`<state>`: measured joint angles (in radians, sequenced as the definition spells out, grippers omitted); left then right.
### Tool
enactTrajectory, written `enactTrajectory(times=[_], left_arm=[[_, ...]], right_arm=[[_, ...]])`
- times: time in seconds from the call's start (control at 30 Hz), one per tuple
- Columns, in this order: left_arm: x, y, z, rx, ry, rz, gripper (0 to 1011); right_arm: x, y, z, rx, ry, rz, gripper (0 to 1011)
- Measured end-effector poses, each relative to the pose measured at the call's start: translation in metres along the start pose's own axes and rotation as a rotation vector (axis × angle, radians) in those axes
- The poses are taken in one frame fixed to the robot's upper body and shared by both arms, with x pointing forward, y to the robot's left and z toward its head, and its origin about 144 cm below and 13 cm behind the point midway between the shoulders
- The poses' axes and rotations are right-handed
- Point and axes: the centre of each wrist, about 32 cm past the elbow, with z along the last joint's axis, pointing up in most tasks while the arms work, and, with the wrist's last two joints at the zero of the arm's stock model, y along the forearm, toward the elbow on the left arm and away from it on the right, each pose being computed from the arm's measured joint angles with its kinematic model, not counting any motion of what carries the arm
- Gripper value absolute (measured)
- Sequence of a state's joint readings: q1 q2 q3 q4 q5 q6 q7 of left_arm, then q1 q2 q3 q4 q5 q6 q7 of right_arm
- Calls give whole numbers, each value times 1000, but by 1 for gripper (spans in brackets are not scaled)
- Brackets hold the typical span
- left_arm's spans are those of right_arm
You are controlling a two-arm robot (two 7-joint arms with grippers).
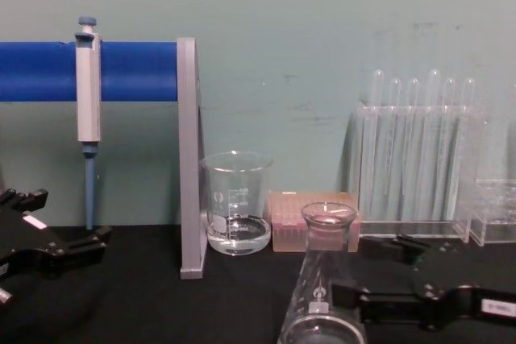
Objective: Grasp the erlenmeyer flask with one hand, shake it three times, then place it back.
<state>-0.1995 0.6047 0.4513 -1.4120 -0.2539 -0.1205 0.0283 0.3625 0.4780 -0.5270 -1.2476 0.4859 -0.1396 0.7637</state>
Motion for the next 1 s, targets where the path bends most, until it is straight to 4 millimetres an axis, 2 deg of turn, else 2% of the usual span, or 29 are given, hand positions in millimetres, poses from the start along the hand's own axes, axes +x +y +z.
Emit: enactTrajectory(times=[0.27, 0.5, 0.73, 1.0], left_arm=[[0, 0, 0, 0, 0, 0, 1001], [0, 0, 0, 0, 0, 0, 1001], [0, 0, 0, 0, 0, 0, 1001], [0, 0, 0, 0, 0, 0, 1001]], right_arm=[[-1, -25, 7, -23, 6, -62, 1000], [3, -45, 24, 48, -43, -233, 1000], [3, -49, 33, 164, -84, -420, 1000], [-7, -38, 29, 210, -97, -584, 1000]])
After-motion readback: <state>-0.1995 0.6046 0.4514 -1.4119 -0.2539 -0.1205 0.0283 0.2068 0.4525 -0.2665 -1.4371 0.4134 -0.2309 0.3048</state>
